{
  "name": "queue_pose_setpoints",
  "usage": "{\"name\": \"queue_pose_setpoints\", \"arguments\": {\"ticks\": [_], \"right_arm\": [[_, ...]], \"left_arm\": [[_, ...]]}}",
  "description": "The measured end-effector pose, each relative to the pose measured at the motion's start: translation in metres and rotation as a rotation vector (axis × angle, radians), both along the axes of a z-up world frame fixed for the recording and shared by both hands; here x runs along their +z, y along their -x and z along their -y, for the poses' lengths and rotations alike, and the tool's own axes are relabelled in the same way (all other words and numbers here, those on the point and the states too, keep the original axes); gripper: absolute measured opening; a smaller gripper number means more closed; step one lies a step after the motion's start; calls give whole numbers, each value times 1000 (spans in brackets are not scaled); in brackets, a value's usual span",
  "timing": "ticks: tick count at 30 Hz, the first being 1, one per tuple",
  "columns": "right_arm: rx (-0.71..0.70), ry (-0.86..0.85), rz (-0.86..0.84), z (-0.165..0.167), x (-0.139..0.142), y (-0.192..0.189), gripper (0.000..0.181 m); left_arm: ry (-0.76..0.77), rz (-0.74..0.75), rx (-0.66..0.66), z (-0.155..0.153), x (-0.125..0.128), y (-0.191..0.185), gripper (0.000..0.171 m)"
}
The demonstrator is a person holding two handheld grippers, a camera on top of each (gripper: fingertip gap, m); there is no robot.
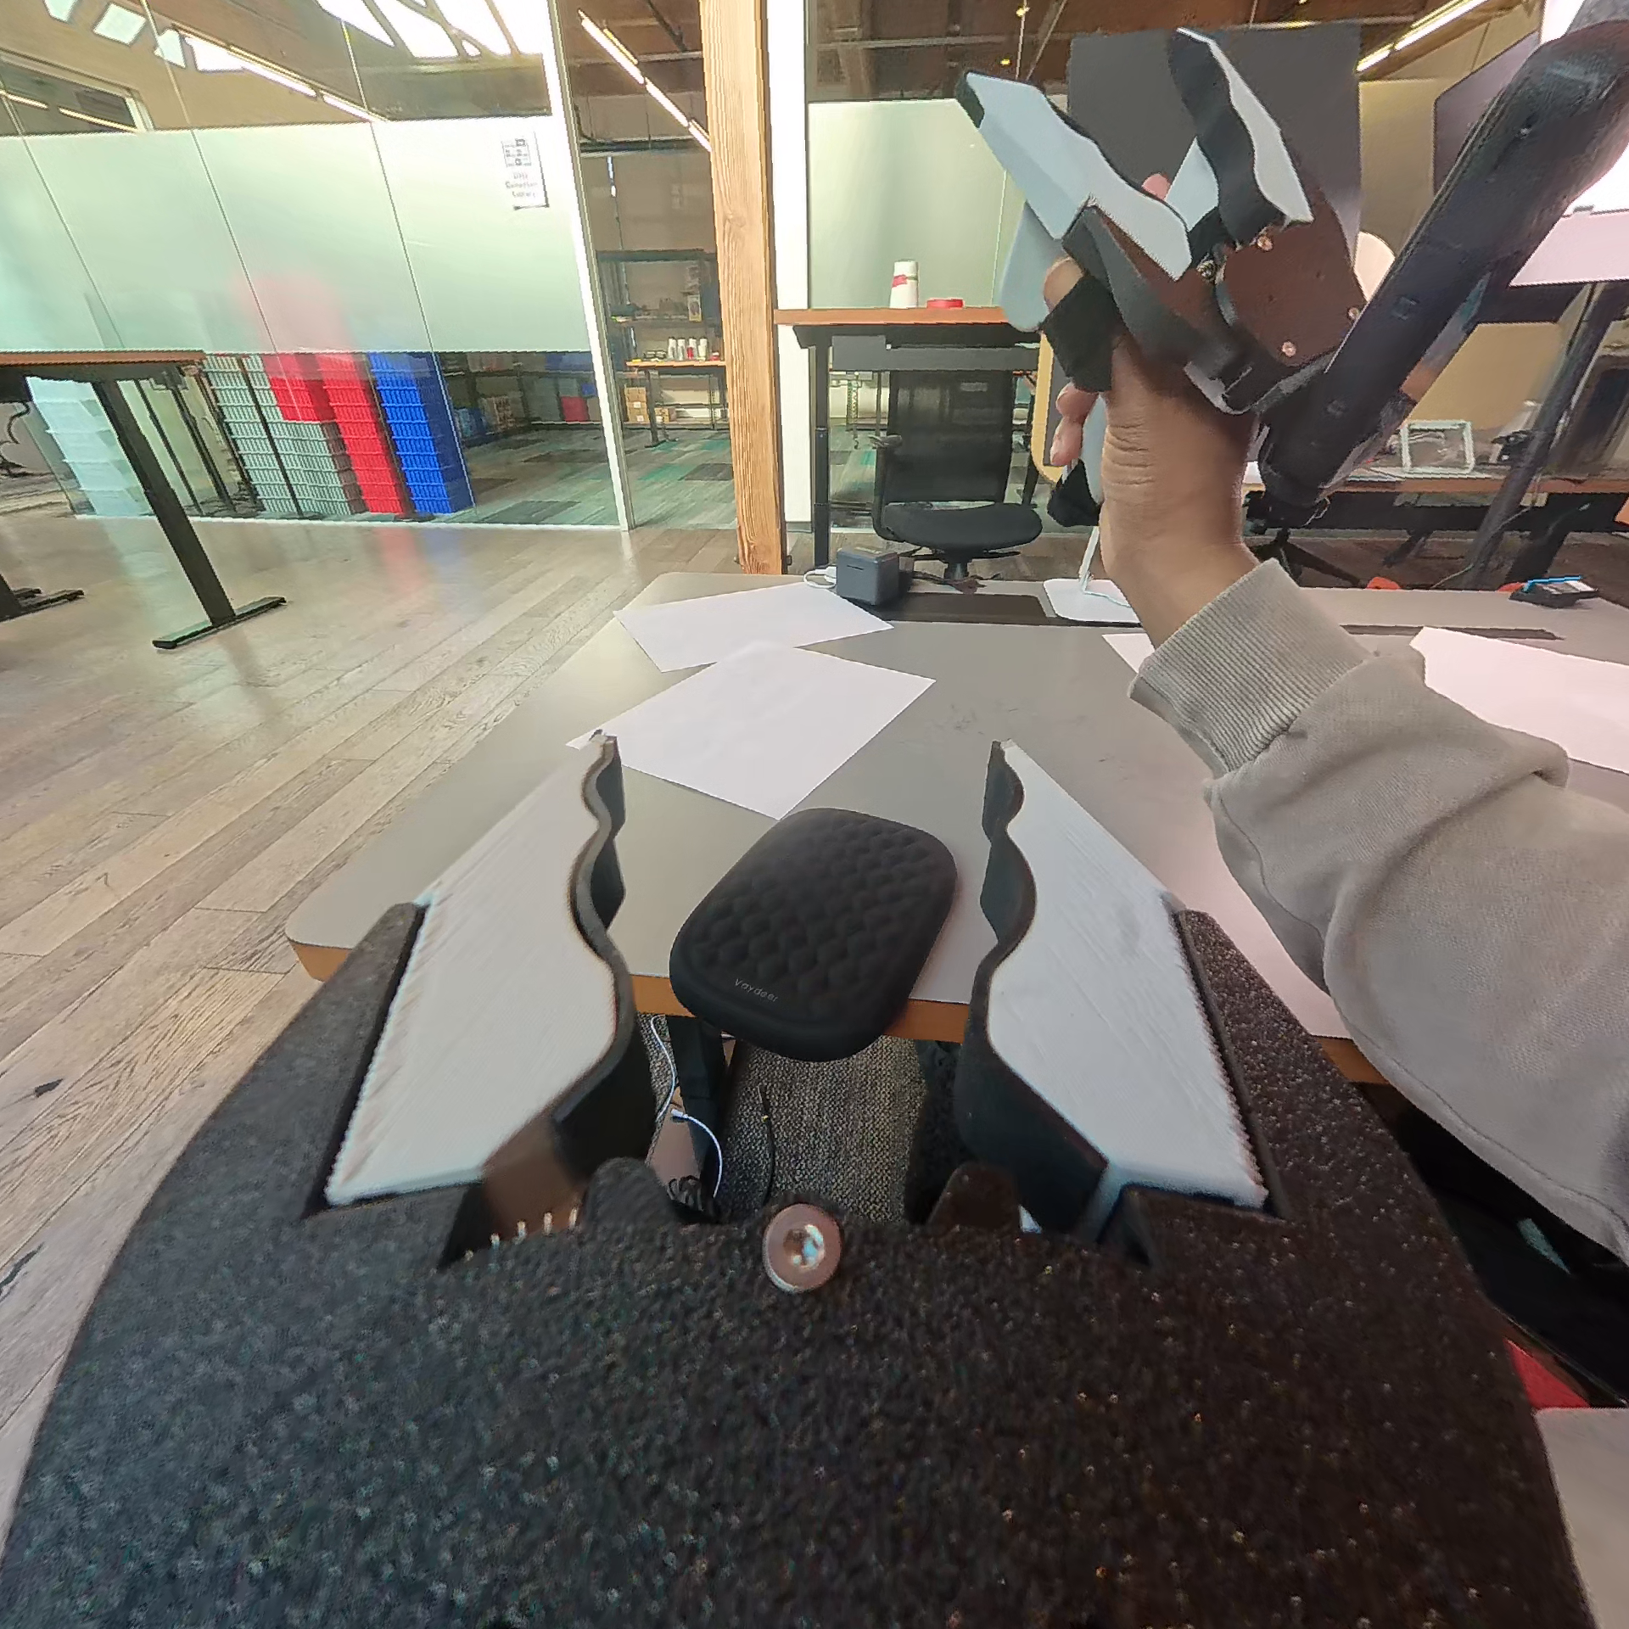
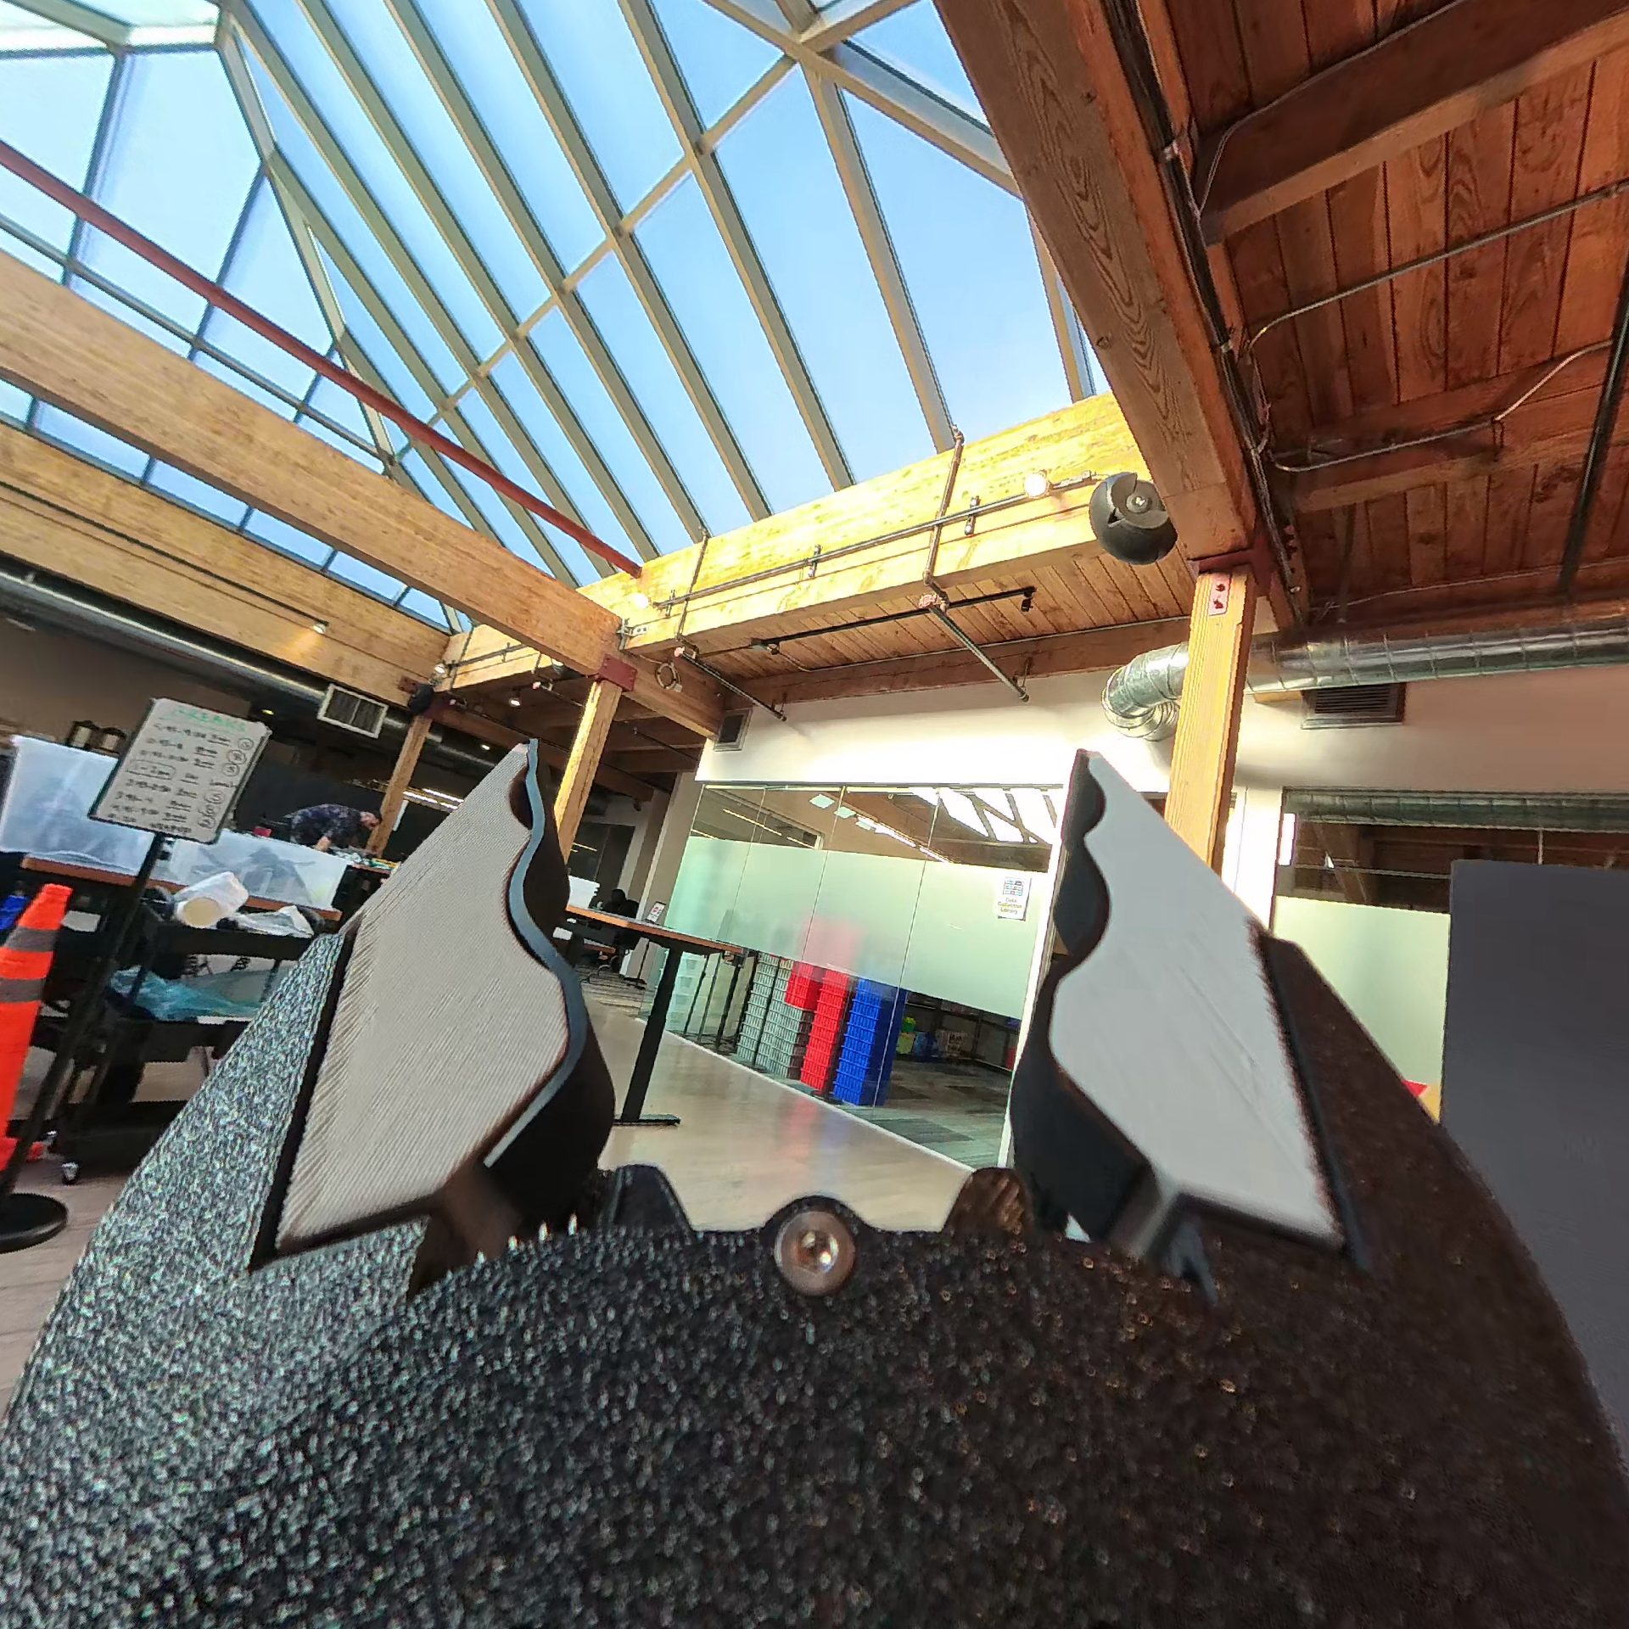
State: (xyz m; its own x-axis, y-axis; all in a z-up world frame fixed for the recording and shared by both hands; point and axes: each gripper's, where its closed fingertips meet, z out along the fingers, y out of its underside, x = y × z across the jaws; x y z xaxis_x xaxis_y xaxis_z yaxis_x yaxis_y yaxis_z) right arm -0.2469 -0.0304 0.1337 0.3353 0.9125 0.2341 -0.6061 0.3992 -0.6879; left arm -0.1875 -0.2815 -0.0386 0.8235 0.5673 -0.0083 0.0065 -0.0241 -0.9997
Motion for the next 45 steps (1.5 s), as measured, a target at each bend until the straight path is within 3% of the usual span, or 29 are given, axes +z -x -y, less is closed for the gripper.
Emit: {"name": "queue_pose_setpoints", "arguments": {"ticks": [13,17,21,24,26,29,31,39,45], "right_arm": [[22,-12,35,9,-13,2,110],[73,-7,61,29,-28,-30,101],[180,24,156,64,-66,-89,86],[257,83,282,84,-114,-129,62],[265,125,423,88,-154,-149,64],[223,207,548,77,-200,-189,52],[168,253,574,60,-216,-217,49],[-45,341,547,-9,-222,-301,49],[-139,392,583,-60,-235,-326,49]], "left_arm": [[1,12,4,0,-5,3,81],[1,21,9,2,-10,5,81],[4,34,23,5,-19,10,81],[-15,54,16,4,-27,8,81],[-28,63,0,-2,-32,4,81],[-25,56,-42,-19,-36,-5,80],[5,21,-64,-32,-34,-10,80],[-21,30,-186,-107,-41,-18,79],[45,48,-235,-160,-57,18,77]]}}
